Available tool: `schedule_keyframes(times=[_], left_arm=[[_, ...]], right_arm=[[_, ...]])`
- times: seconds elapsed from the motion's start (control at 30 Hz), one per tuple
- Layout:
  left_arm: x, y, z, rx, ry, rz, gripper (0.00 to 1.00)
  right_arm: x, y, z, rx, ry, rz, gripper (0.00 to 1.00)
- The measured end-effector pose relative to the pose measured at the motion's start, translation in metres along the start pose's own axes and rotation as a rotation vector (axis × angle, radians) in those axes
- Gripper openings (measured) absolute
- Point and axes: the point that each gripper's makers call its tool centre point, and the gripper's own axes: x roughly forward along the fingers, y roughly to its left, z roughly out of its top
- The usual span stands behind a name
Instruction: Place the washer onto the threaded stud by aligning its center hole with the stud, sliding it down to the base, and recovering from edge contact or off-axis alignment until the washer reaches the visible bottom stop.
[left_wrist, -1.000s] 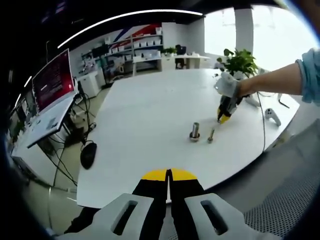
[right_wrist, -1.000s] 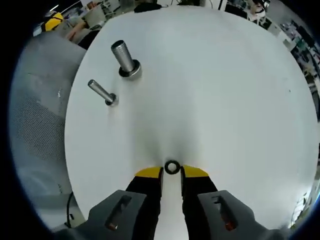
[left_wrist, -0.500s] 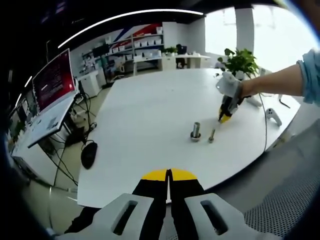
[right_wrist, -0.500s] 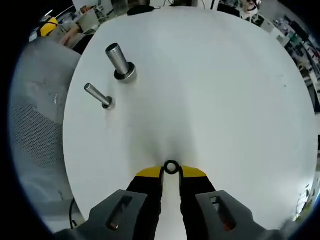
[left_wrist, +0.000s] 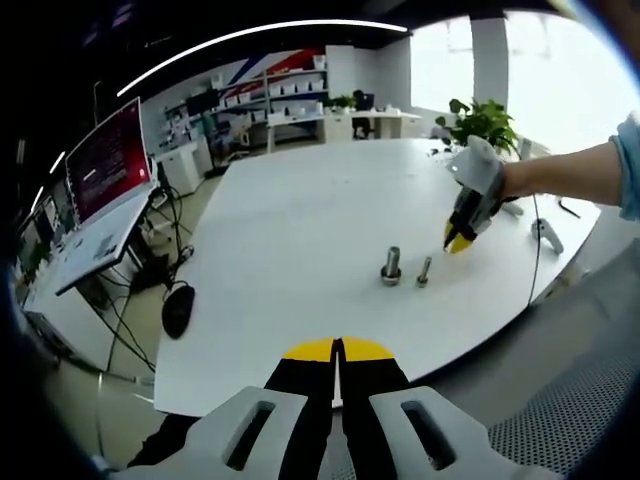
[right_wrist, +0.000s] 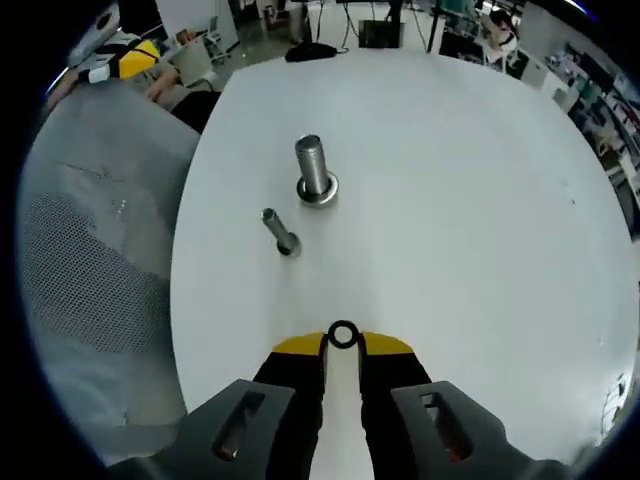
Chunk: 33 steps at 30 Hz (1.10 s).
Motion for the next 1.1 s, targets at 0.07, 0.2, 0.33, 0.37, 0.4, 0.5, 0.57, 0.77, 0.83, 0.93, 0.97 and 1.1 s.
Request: schedule_keyframes(times=[0.07,0.2,0.33,0.37,0.4,0.5,0.57,0.77,0.83,0.93,0.97,1.1], left_arm=[[0.0,0.0,0.0,0.001,0.0,-0.002,0.0],[0.0,0.0,0.001,-0.003,-0.004,-0.003,0.0],[0.0,0.0,0.002,-0.004,-0.011,-0.003,0.0],[-0.001,0.0,0.002,-0.005,-0.012,-0.003,0.0],[-0.001,0.0,0.001,-0.006,-0.011,-0.004,0.0],[-0.001,-0.001,0.002,-0.002,-0.014,-0.007,0.0],[-0.001,-0.001,0.002,-0.005,-0.018,-0.007,0.0],[-0.001,-0.001,0.003,-0.005,-0.023,-0.01,0.0],[-0.001,-0.001,0.004,-0.007,-0.026,-0.009,0.0],[-0.001,-0.001,0.004,-0.007,-0.027,-0.009,0.0],[-0.001,-0.001,0.004,-0.008,-0.027,-0.01,0.0],[-0.001,-0.001,0.004,-0.007,-0.03,-0.01,0.0]], right_arm=[[-0.004,0.006,0.014,-0.01,-0.029,0.0,0.13],[-0.011,0.02,0.039,-0.039,-0.082,0.004,0.13],[-0.012,0.03,0.054,-0.066,-0.101,0.013,0.13],[-0.011,0.032,0.056,-0.07,-0.102,0.015,0.13],[-0.011,0.034,0.06,-0.081,-0.103,0.017,0.13],[-0.008,0.037,0.065,-0.098,-0.095,0.025,0.13],[-0.006,0.038,0.068,-0.106,-0.087,0.03,0.13],[-0.002,0.038,0.067,-0.131,-0.047,0.034,0.13],[-0.001,0.036,0.067,-0.134,-0.04,0.035,0.13],[0.001,0.036,0.067,-0.137,-0.027,0.039,0.13],[0.002,0.036,0.066,-0.138,-0.023,0.04,0.13],[0.003,0.038,0.064,-0.145,-0.006,0.046,0.13]])
